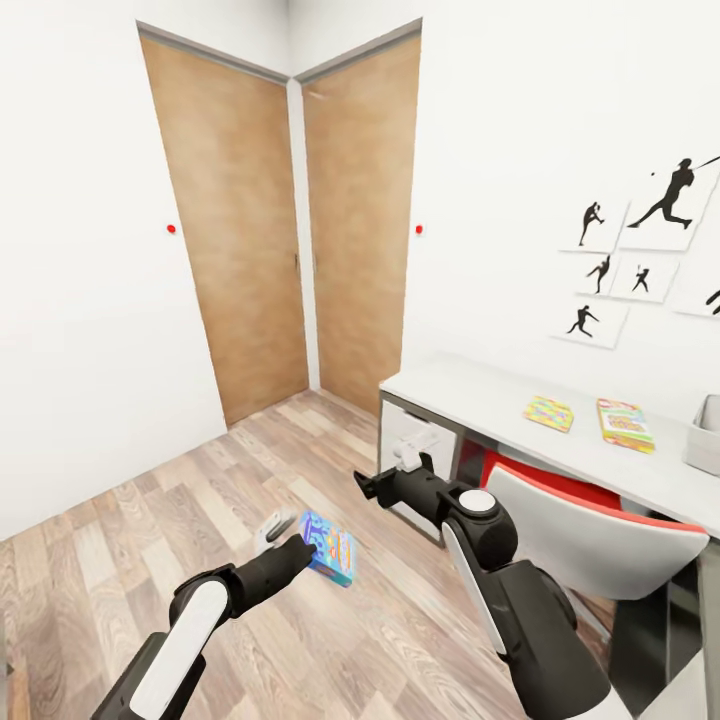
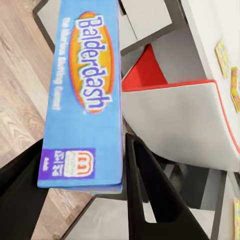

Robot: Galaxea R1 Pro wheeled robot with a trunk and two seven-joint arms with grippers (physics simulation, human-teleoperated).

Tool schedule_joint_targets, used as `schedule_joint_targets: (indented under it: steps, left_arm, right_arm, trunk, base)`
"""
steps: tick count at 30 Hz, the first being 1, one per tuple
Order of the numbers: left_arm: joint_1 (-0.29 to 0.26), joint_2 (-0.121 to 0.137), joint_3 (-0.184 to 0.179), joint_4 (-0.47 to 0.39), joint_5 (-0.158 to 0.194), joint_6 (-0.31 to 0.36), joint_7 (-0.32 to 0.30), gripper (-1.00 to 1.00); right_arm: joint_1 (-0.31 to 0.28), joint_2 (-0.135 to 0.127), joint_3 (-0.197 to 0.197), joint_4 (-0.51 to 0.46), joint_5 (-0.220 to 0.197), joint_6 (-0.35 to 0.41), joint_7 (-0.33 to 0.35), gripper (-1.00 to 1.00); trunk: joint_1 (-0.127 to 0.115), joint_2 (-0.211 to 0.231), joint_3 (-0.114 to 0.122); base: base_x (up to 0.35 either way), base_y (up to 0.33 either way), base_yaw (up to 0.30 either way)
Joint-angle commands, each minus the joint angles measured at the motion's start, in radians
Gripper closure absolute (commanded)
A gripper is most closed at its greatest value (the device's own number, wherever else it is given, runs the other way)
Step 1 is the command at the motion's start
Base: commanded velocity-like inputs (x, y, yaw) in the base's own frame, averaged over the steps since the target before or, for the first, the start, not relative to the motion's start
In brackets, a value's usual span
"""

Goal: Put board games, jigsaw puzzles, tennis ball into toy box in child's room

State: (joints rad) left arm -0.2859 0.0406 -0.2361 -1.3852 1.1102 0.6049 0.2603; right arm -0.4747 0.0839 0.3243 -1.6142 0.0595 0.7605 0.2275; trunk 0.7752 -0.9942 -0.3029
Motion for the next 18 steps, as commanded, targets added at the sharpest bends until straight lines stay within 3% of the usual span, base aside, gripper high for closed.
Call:
schedule_joint_targets:
  steps: [1,8,18]
  left_arm:
    - [-0.001,0.001,-0.002,-0.001,0.013,-0.001,0.010,1.00]
    - [-0.001,0.001,-0.004,-0.001,0.013,-0.001,0.010,1.00]
    - [-0.001,0.001,-0.003,-0.001,0.013,-0.001,0.010,1.00]
  right_arm:
    - [-0.001,0.000,0.000,-0.001,0.006,0.005,0.006,-1.00]
    - [-0.001,0.000,0.001,-0.001,0.006,0.005,0.006,-1.00]
    - [-0.001,-0.001,0.002,-0.001,0.006,0.003,0.007,-1.00]
  trunk:
    - [0.001,-0.001,-0.001]
    - [0.001,-0.001,-0.001]
    - [0.001,-0.001,-0.001]
  base:
    - [0.323,0.111,0.020]
    - [0.336,0.048,0.006]
    - [0.343,-0.077,0.001]
